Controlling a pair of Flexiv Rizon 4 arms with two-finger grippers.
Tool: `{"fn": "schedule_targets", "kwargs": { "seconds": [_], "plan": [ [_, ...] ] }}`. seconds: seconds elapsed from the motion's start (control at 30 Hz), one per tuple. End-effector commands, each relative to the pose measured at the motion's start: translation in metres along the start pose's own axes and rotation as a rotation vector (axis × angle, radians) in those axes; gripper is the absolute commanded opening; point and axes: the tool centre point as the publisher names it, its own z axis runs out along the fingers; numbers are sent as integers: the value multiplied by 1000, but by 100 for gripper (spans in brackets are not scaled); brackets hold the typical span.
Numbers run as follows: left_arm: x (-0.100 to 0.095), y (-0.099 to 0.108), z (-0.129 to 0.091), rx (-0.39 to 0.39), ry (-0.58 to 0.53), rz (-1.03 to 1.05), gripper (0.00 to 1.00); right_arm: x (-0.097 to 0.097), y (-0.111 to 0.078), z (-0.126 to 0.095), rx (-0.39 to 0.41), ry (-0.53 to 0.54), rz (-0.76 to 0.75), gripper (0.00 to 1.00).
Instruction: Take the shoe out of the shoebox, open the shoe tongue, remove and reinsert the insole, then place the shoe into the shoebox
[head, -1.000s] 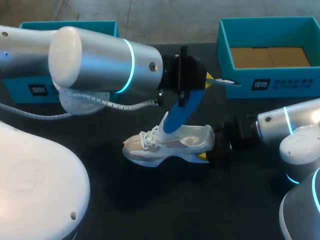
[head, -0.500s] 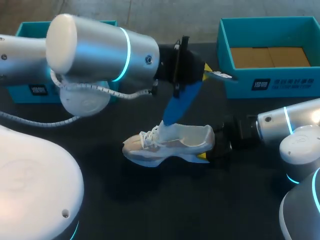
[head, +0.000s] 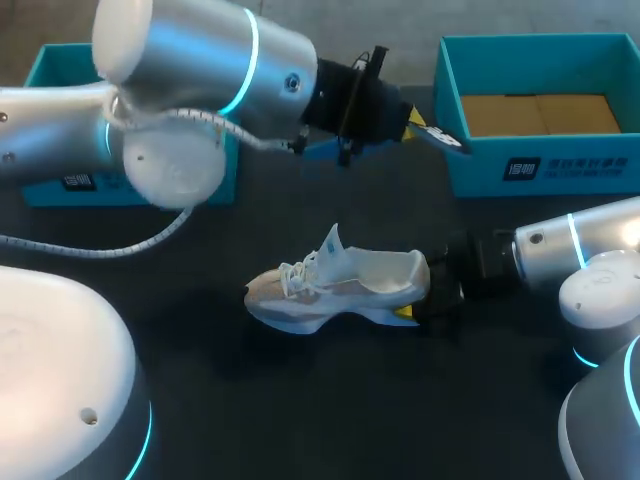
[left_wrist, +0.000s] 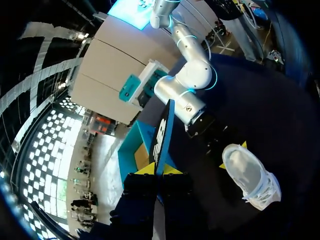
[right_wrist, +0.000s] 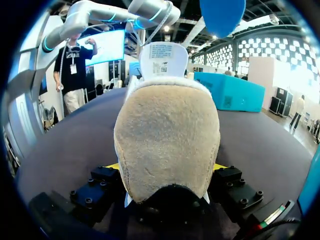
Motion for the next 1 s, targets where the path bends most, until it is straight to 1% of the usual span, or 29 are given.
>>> {"fn": "schedule_targets", "kwargs": {
  "seconds": [0.03,0.07,0.13,0.17,0.23,0.27,0.3,0.37,0.4,0.47,0.6,0.93,1.0],
  "plan": [
    [-3,2,-3,22,78,4,0,0,0,2,3,-1,0,0],
    [-5,2,0,20,61,75,0,0,0,2,3,-1,0,0],
    [-6,2,0,18,36,94,0,0,0,2,3,-1,0,0],
    [-6,2,0,29,8,99,0,0,0,2,3,-1,0,0],
    [-5,2,2,17,-27,137,0,0,0,2,3,-1,0,0],
    [-5,1,2,36,-65,145,0,0,0,2,3,-1,0,0],
    [-4,0,4,-9,-119,218,0,0,0,2,3,-1,0,0],
    [-3,-3,4,24,-137,218,0,0,0,2,3,-1,0,0],
    [-3,-5,4,8,-150,253,0,0,0,2,3,-1,0,0],
    [-3,-7,5,5,-168,280,0,0,0,2,3,-1,0,0],
    [-4,-11,7,-9,-177,316,0,0,0,2,3,-1,0,0],
    [-5,-14,12,66,-138,226,0,0,0,2,3,-1,0,0],
    [-5,-14,12,66,-138,226,0,0,0,2,3,-1,0,0]
  ]
}}
